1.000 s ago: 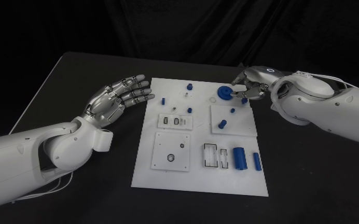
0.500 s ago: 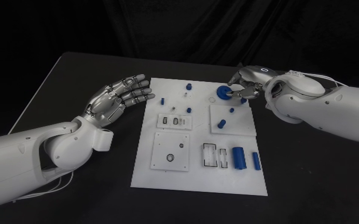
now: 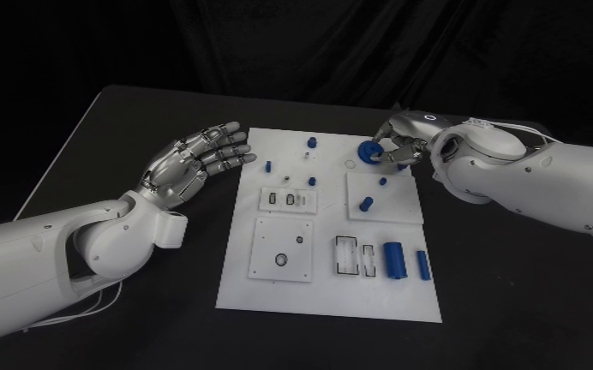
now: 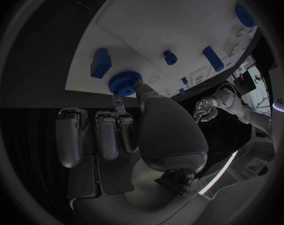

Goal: Assemble the parts on the task board

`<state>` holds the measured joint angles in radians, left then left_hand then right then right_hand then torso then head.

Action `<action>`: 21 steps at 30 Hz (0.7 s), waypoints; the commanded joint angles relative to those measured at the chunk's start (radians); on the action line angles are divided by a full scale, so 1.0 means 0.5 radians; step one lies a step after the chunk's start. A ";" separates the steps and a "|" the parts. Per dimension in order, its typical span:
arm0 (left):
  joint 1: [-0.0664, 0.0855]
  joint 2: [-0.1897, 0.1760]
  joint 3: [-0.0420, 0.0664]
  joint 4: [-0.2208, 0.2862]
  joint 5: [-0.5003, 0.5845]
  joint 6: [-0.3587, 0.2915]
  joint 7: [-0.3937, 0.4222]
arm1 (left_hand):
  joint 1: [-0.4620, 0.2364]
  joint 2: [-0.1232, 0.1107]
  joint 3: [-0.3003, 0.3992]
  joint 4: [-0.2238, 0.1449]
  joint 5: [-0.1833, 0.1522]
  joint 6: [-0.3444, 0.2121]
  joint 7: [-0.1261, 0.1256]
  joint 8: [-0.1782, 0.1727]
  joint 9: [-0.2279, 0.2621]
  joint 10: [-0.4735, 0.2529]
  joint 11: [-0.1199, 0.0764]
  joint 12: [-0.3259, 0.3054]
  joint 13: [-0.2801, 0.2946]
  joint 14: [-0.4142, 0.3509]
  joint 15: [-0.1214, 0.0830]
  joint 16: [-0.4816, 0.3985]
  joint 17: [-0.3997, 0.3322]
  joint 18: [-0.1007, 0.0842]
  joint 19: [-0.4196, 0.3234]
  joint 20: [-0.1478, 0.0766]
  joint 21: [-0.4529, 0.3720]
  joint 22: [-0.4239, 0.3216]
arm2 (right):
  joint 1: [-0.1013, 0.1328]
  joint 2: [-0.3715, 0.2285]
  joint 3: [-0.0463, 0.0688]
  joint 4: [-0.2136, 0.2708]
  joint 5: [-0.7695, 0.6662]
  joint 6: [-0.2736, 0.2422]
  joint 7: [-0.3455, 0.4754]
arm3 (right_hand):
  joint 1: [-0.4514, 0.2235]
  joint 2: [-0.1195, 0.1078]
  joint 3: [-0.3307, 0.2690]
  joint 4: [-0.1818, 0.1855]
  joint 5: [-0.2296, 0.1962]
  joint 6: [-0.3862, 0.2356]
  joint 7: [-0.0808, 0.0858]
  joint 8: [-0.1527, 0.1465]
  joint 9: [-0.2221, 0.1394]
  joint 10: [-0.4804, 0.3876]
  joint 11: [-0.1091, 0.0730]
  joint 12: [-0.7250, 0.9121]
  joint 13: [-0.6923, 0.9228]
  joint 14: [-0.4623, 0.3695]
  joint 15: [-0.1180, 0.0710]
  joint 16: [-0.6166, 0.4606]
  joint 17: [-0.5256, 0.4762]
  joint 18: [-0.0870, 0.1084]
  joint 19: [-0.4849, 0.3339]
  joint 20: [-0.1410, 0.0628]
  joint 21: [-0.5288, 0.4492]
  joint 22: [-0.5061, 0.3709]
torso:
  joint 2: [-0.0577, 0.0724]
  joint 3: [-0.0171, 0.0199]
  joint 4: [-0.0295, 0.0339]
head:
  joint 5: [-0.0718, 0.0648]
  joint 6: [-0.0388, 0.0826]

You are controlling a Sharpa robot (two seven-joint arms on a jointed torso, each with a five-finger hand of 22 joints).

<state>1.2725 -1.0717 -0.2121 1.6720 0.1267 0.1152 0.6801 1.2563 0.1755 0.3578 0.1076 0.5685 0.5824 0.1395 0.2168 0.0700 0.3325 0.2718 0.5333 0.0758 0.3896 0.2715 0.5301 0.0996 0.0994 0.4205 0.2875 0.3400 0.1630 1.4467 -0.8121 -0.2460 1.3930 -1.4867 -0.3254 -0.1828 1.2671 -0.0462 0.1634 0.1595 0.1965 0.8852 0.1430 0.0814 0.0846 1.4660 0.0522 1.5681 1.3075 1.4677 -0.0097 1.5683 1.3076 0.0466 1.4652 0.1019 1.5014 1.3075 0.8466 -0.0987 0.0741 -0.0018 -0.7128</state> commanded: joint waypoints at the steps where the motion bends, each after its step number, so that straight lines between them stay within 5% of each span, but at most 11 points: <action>1: -0.002 0.006 0.001 -0.001 0.004 0.040 0.178 | -0.016 0.000 0.012 0.001 0.004 0.003 0.011 0.008 0.000 -0.001 0.017 0.007 -0.003 -0.008 0.001 0.008 -0.002 -0.028 -0.017 -0.001 -0.010 -0.002 | -0.009 0.006 0.001 -0.008 -0.015 0.020 -0.021 | 0.019 0.001 0.000 -0.018 0.023 0.018 0.001 0.013 0.005 0.210 0.014 0.005 0.527 0.206 0.005 0.005 0.526 -0.018 0.028 -0.002 -0.012 0.273 | 0.000 -0.0003 0.002 | -0.005 0.001; 4: -0.003 0.007 0.001 -0.003 0.004 0.042 0.176 | -0.016 0.000 0.012 0.001 0.004 0.003 0.011 0.008 0.000 -0.001 0.017 0.007 -0.003 -0.008 0.001 0.008 -0.002 -0.028 -0.017 -0.001 -0.010 -0.002 | -0.014 0.012 0.001 -0.014 -0.015 0.031 -0.019 | 0.061 0.001 0.021 -0.058 0.125 0.096 -0.006 0.047 0.034 0.210 0.019 0.005 0.527 0.206 0.009 0.005 0.526 -0.017 0.027 0.003 -0.015 0.272 | 0.001 0.0004 0.001 | -0.002 0.002; 11: -0.003 0.011 0.001 -0.009 0.004 0.045 0.170 | -0.017 0.001 0.014 0.002 0.004 0.001 0.012 0.007 0.000 -0.002 0.018 0.007 -0.003 -0.008 0.001 0.008 -0.002 -0.028 -0.018 -0.001 -0.011 -0.002 | -0.026 0.033 0.001 -0.034 -0.019 0.032 -0.014 | 0.096 0.000 0.051 -0.098 0.212 0.186 -0.020 0.088 0.080 0.210 0.013 0.005 0.527 0.206 0.005 0.005 0.526 -0.017 0.026 0.001 -0.018 0.273 | 0.001 0.0011 -0.001 | -0.001 0.004; 15: -0.004 0.013 0.001 -0.012 0.004 0.048 0.167 | -0.017 0.001 0.014 0.002 0.004 0.001 0.012 0.007 0.000 -0.002 0.018 0.007 -0.003 -0.008 0.001 0.008 -0.002 -0.028 -0.018 -0.001 -0.011 -0.002 | -0.030 0.044 0.001 -0.041 -0.060 0.012 -0.011 | 0.109 0.006 0.079 -0.128 0.380 0.303 -0.067 0.174 0.153 0.210 -0.028 0.005 0.527 0.206 -0.027 0.005 0.526 -0.015 0.024 -0.025 -0.022 0.272 | 0.000 0.0003 -0.001 | 0.000 0.003; 17: -0.004 0.014 0.001 -0.013 0.004 0.049 0.166 | -0.017 0.001 0.014 0.002 0.004 0.001 0.012 0.007 0.000 -0.002 0.018 0.007 -0.003 -0.008 0.001 0.008 -0.002 -0.028 -0.018 -0.001 -0.011 -0.002 | -0.032 0.047 0.001 -0.042 -0.083 -0.012 -0.002 | 0.132 -0.002 0.108 -0.169 0.548 0.376 -0.103 0.243 0.220 0.210 -0.062 0.005 0.527 0.206 -0.056 0.005 0.526 -0.015 0.026 -0.054 -0.022 0.276 | 0.000 0.0006 -0.001 | 0.000 0.002; 21: -0.004 0.012 0.001 -0.016 0.004 0.050 0.166 | -0.019 0.002 0.017 0.002 0.004 -0.002 0.013 0.006 -0.001 -0.003 0.018 0.006 -0.003 -0.010 0.001 0.009 -0.003 -0.029 -0.019 -0.001 -0.011 -0.002 | -0.033 0.050 0.002 -0.042 -0.134 -0.068 0.011 | 0.134 -0.007 0.124 -0.199 0.590 0.390 -0.126 0.291 0.287 0.210 -0.082 0.005 0.527 0.206 -0.077 0.005 0.526 -0.019 0.034 -0.074 -0.018 0.286 | 0.001 0.0014 0.000 | 0.000 0.007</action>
<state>1.2720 -1.0664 -0.2120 1.6635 0.1270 0.1229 0.6801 1.2563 0.1755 0.3606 0.1104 0.5685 0.5824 0.1395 0.2168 0.0700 0.3286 0.2754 0.5333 0.0758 0.3896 0.2715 0.5301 0.0997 0.0994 0.4205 0.2875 0.3400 0.1631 1.4394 -0.7874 -0.2401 1.3743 -1.5126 -0.3463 -0.1755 1.3181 -0.0591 0.2102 0.0793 0.4908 1.0002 0.1551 0.1472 0.1182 1.4667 0.0160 1.5681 1.3073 1.4656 -0.0438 1.5683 1.3075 0.0467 1.4654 0.0697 1.4970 1.3074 0.8467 -0.0982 0.0740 -0.0021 -0.7106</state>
